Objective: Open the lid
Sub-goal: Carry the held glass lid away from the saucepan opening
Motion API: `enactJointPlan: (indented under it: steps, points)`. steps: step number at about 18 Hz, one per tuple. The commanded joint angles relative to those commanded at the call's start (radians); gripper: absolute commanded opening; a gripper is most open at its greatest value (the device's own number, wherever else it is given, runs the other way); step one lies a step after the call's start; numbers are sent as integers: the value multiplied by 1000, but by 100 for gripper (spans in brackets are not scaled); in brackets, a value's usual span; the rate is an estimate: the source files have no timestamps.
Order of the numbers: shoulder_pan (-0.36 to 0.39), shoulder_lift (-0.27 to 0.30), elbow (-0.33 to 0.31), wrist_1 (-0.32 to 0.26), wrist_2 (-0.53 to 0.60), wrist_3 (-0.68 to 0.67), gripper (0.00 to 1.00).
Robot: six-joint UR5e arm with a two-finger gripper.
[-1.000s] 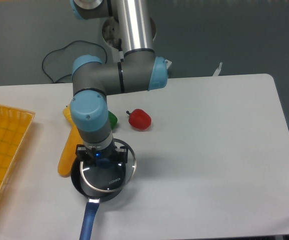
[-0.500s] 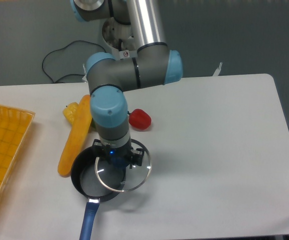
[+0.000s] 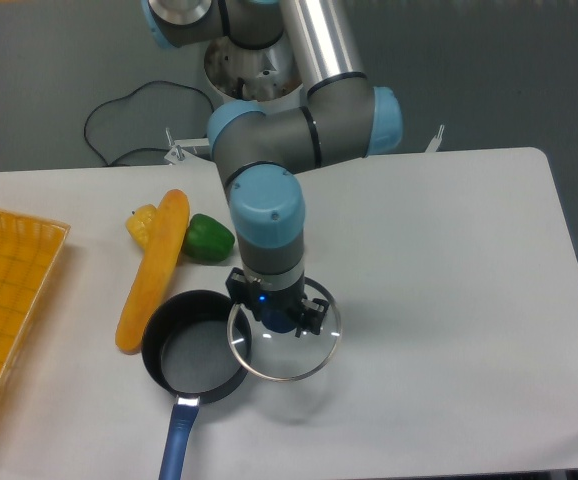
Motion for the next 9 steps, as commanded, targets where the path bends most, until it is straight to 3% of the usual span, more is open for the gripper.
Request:
enactJointPlan:
  steps: [9]
  points:
    - [38,8,-17,3,-2,26,51]
